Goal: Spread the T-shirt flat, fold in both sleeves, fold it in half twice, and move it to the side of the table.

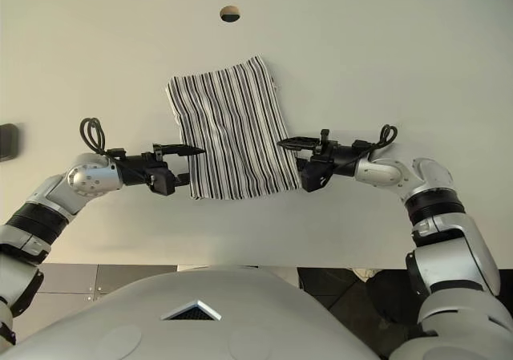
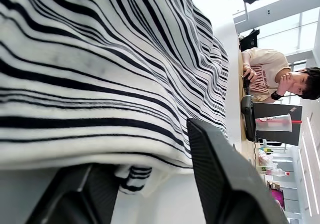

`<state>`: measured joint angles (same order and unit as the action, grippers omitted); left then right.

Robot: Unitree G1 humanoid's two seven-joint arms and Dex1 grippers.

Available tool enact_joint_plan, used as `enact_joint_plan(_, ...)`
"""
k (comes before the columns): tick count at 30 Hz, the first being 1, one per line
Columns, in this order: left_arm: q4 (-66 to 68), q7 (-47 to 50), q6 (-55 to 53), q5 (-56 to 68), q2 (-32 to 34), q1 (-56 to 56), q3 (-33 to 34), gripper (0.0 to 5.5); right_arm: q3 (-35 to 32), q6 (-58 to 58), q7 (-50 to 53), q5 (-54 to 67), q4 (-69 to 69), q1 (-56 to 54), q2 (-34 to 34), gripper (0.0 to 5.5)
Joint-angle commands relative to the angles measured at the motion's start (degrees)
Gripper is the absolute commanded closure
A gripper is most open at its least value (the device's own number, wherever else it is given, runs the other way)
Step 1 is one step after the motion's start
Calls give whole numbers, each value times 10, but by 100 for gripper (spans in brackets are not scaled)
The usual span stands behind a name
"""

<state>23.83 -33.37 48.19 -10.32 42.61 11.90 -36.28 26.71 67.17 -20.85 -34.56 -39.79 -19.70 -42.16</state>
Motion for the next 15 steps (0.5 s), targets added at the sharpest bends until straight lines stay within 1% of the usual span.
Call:
enact_joint_plan(1,21,-47,-27,-56,-1,-34,-24,340,24,-10,-39,-2,-8,8,-11,402)
enact_joint_plan(3,19,-50,-26,-55,-1,-35,-23,377,27,-11,-46,10,-2,9,-13,441)
enact_joint_plan(5,14,-56,-26,-51,0,-37,-21,391,29,-12,-54,22,1,10,-13,458)
enact_joint_plan(6,12,-58,-26,-49,0,-38,-19,417,30,-13,-57,27,3,10,-13,485)
enact_joint_plan(7,10,-61,-26,-48,0,-38,-18,423,30,-14,-62,32,4,11,-13,494)
enact_joint_plan(9,8,-66,-26,-46,0,-38,-15,451,31,-17,-70,40,7,12,-13,530)
enact_joint_plan(15,0,-69,-33,-51,-5,-40,-4,510,31,-24,-97,73,22,12,-13,538)
